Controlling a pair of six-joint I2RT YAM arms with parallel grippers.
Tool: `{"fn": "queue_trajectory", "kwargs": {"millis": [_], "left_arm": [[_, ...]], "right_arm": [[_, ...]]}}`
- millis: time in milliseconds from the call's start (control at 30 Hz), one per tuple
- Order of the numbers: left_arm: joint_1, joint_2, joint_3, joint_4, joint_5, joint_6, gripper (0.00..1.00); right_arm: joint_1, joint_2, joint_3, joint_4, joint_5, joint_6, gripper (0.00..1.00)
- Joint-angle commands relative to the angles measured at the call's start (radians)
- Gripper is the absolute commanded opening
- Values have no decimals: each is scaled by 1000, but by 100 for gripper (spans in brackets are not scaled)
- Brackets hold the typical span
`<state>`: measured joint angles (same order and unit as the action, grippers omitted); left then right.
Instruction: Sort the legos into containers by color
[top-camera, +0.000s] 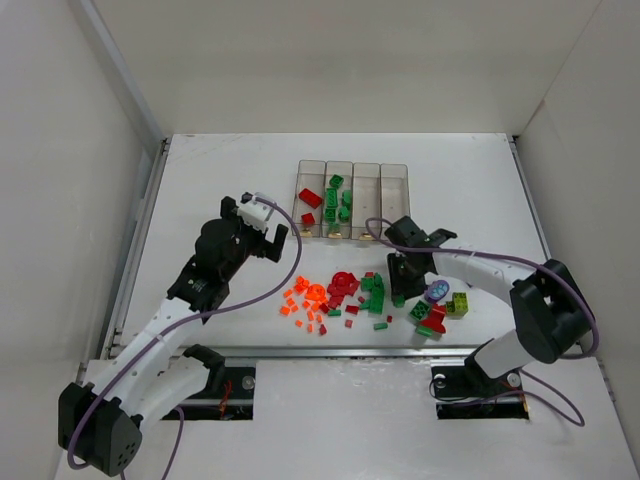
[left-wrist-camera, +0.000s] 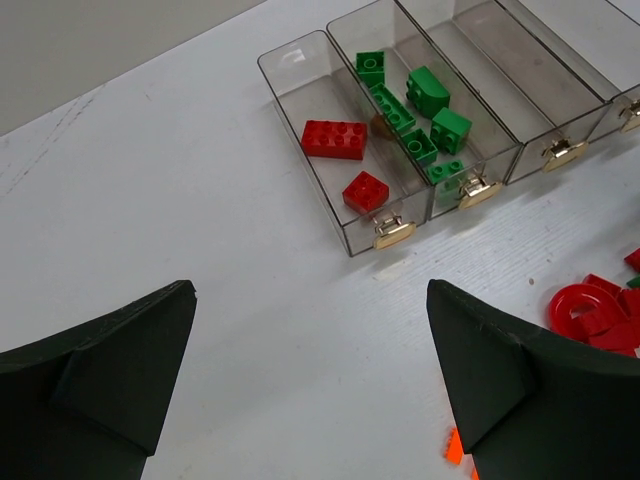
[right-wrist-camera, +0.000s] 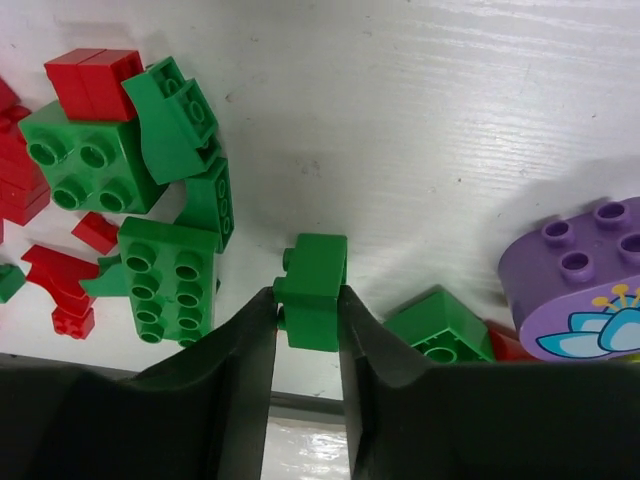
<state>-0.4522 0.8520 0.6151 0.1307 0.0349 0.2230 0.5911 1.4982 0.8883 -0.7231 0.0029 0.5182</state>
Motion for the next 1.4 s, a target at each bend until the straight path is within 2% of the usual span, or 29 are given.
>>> {"fn": "queue_trajectory", "kwargs": {"millis": [0, 33, 67, 133, 400, 533, 667, 700, 833, 1000, 1033, 1167, 1233, 1367], "left_arm": [[-5, -25, -3, 29, -12, -2, 100], [-5, -25, -3, 29, -12, -2, 100], [-5, -25, -3, 29, -12, -2, 100], [-5, -25, -12, 29, -12, -2, 100], [-5, -25, -12, 29, -12, -25, 100], [-5, -16, -21, 29, -12, -34, 100], [-5, -16, -21, 38, -12, -34, 100], [-5, -16, -21, 27, -12, -34, 100], [-5, -25, -11, 6, -21, -25, 100], [4, -34, -2, -17, -44, -25, 100], [4, -34, -2, -17, -44, -16, 100], [14, -34, -2, -17, -44, -16, 100], [14, -34, -2, -17, -44, -16, 100], [23, -34, -2, -17, -44, -16, 100]], "right_arm": [[6, -13, 5, 13, 45, 22, 33], [15, -24, 5, 2, 57, 22, 26], [15, -24, 5, 2, 68, 22, 10], [15, -58, 32, -7, 80, 22, 0], [41, -136, 231, 27, 146, -30, 0], [41, -61, 359, 170, 155, -81, 0], [41, 110, 520, 273, 65, -118, 0], [32, 199, 594, 284, 49, -127, 0], [13, 432, 828, 263, -20, -155, 0], [-7, 611, 1024, 249, -61, -164, 0], [-7, 629, 1060, 249, -61, -164, 1], [-7, 686, 1106, 249, -61, -164, 19], [-7, 686, 1106, 249, -61, -164, 23], [-16, 686, 1106, 249, -52, -164, 24]]}}
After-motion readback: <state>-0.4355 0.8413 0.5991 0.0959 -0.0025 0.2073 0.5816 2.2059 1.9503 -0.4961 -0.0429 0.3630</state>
